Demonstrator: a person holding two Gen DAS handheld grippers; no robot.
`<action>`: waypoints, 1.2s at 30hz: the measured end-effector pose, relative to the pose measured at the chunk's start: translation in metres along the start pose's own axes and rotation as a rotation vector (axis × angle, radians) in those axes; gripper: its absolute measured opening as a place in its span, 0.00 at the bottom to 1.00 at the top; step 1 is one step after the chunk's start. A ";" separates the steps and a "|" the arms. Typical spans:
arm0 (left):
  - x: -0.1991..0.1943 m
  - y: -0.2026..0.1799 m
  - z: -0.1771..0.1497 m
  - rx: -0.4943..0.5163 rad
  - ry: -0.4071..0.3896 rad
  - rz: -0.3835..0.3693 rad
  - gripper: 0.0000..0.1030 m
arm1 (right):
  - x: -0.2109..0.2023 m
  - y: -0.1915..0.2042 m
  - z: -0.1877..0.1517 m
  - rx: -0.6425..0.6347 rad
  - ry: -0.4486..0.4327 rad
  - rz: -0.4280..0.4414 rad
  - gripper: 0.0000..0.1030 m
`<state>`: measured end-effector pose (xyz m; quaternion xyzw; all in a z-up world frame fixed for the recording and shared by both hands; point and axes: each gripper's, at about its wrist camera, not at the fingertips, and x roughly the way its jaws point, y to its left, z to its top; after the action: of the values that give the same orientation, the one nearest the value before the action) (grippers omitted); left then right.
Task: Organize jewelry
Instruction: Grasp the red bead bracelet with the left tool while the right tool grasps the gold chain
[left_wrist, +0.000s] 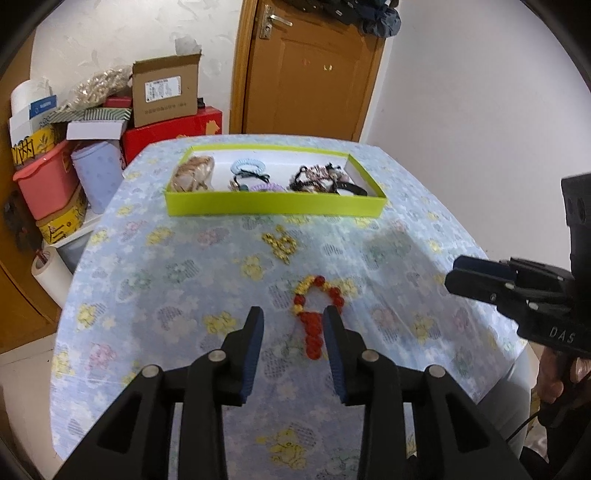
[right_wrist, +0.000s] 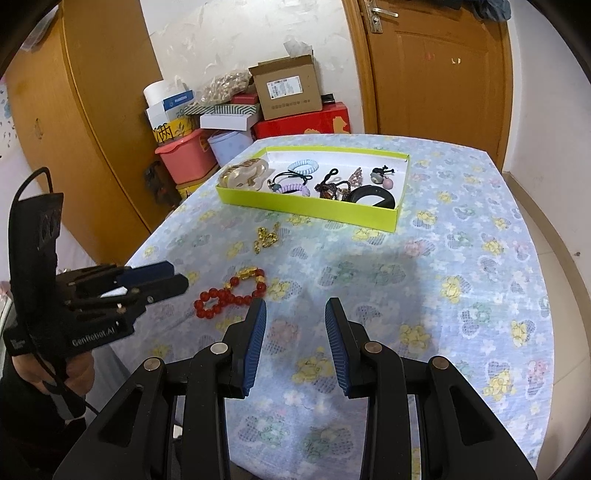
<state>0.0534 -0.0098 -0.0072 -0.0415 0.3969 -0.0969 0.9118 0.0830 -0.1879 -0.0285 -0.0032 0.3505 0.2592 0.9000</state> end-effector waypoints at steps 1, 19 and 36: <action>0.002 -0.001 -0.002 0.001 0.007 -0.003 0.34 | 0.001 -0.001 0.000 0.001 0.002 0.001 0.33; 0.039 -0.008 -0.014 0.022 0.072 0.011 0.11 | 0.018 -0.007 -0.001 0.012 0.040 0.003 0.34; 0.016 0.025 -0.003 -0.050 -0.015 0.038 0.10 | 0.055 0.010 0.018 -0.055 0.069 0.035 0.34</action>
<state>0.0649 0.0115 -0.0245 -0.0576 0.3929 -0.0692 0.9152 0.1238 -0.1502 -0.0485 -0.0308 0.3740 0.2841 0.8823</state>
